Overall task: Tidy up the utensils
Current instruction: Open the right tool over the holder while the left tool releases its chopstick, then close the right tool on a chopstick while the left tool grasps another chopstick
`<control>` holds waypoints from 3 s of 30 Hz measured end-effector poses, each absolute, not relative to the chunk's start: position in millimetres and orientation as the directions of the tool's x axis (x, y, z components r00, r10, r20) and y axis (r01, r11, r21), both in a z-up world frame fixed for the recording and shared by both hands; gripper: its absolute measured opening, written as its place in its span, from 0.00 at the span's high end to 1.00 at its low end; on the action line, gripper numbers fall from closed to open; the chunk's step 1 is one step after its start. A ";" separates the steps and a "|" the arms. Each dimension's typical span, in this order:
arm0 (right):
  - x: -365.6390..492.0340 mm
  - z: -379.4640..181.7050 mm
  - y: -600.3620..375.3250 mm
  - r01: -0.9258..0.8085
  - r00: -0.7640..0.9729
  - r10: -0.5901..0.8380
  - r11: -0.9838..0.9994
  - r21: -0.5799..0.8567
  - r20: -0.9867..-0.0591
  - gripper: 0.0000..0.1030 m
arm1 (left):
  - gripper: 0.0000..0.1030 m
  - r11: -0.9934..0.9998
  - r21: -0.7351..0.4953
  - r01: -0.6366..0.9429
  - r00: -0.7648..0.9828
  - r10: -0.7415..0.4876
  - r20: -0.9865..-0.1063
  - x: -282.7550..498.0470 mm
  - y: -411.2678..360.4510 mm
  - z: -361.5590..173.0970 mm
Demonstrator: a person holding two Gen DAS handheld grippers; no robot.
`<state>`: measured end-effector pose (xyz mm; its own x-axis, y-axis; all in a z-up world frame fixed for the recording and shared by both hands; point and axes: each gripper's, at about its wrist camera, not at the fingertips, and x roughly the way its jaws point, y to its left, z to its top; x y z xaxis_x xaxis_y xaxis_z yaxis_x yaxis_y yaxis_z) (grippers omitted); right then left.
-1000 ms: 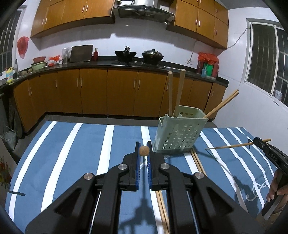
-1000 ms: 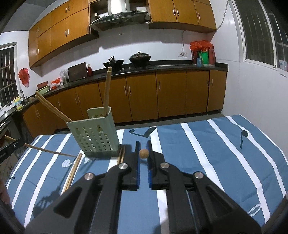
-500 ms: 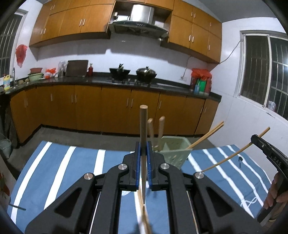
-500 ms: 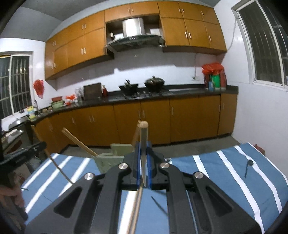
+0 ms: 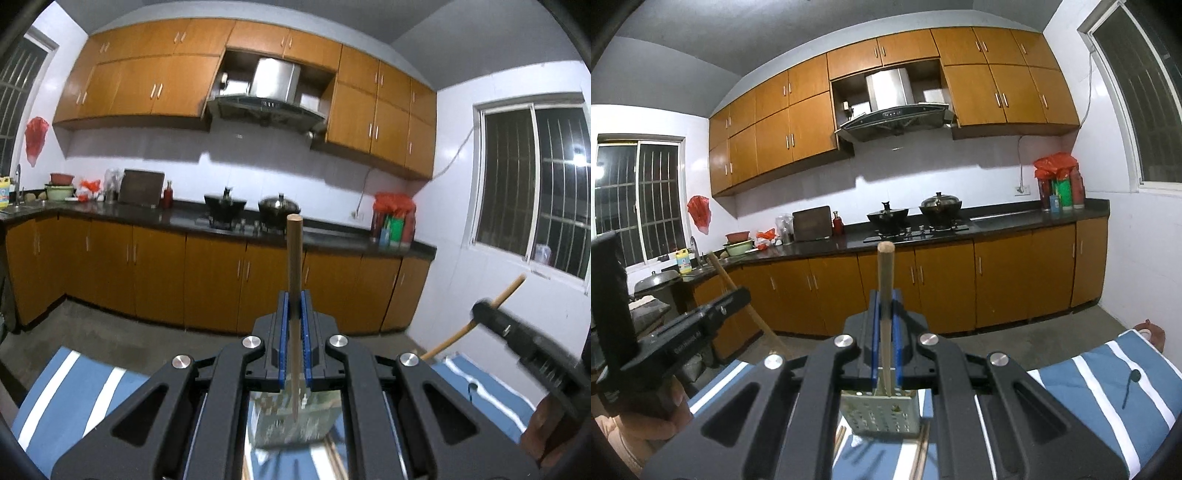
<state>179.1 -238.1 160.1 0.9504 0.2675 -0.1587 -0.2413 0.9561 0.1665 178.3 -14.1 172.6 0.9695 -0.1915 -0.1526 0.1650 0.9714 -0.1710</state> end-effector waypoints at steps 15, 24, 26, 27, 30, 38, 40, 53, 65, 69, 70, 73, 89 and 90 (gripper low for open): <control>237.2 124.7 -231.1 -0.208 0.931 0.252 0.961 0.185 -0.265 0.92 | 0.93 0.981 -0.150 0.121 0.960 -0.154 -0.233 232.1 -26.4 130.2; 231.2 119.8 -233.0 -0.204 0.931 0.251 0.960 0.192 -0.265 0.89 | 0.65 0.979 -0.165 0.118 0.962 -0.154 -0.224 221.1 -18.1 133.4; 226.6 121.8 -232.2 -0.204 0.934 0.249 0.961 0.187 -0.258 0.89 | 0.65 0.978 -0.173 0.117 0.964 -0.154 -0.217 217.5 -15.4 136.7; 223.0 123.2 -232.3 -0.204 0.935 0.246 0.962 0.182 -0.254 0.89 | 0.65 0.977 -0.177 0.116 0.965 -0.153 -0.211 213.0 -13.1 138.9; 209.9 125.1 -236.2 -0.202 0.940 0.240 0.964 0.172 -0.242 0.88 | 0.63 0.977 -0.185 0.108 0.969 -0.145 -0.198 203.2 -6.6 144.5; 171.9 81.5 -256.0 -0.164 0.923 0.210 0.973 0.163 -0.322 0.86 | 0.63 0.984 -0.175 0.032 0.965 -0.076 -0.253 162.7 25.1 118.8; 170.9 56.2 -255.6 -0.155 0.897 0.206 0.975 0.158 -0.390 0.86 | 0.63 0.987 -0.163 -0.002 0.951 -0.048 -0.305 155.6 33.9 99.1; 183.8 -88.8 -227.1 -0.145 0.624 0.264 0.964 0.222 -0.736 0.86 | 0.64 0.991 -0.135 -0.021 0.750 -0.074 -0.657 147.5 40.8 -33.3; 193.0 -107.3 -215.4 -0.151 0.591 0.212 0.977 0.152 -0.778 0.91 | 0.69 0.988 -0.153 0.021 0.684 -0.126 -0.719 139.0 25.7 -63.4; 193.2 -107.3 -218.6 -0.119 0.611 0.161 0.987 0.110 -0.775 0.92 | 0.72 0.986 -0.161 0.034 0.672 -0.141 -0.727 138.1 23.2 -65.8; 194.3 -107.3 -223.1 -0.100 0.615 0.150 0.989 0.112 -0.774 0.92 | 0.73 0.985 -0.166 0.038 0.667 -0.149 -0.730 137.9 22.4 -66.9; 196.1 -107.5 -234.5 -0.059 0.621 0.129 0.991 0.118 -0.773 0.92 | 0.76 0.983 -0.175 0.057 0.654 -0.169 -0.737 137.1 18.4 -69.9; 194.9 -109.2 -251.5 -0.024 0.626 0.115 0.991 0.128 -0.772 0.92 | 0.84 0.979 -0.139 0.148 0.611 -0.201 -0.766 131.2 -4.3 -75.9; 194.9 -109.2 -252.0 -0.022 0.626 0.113 0.992 0.127 -0.772 0.92 | 0.85 0.980 -0.134 0.149 0.607 -0.198 -0.770 131.5 -5.3 -76.6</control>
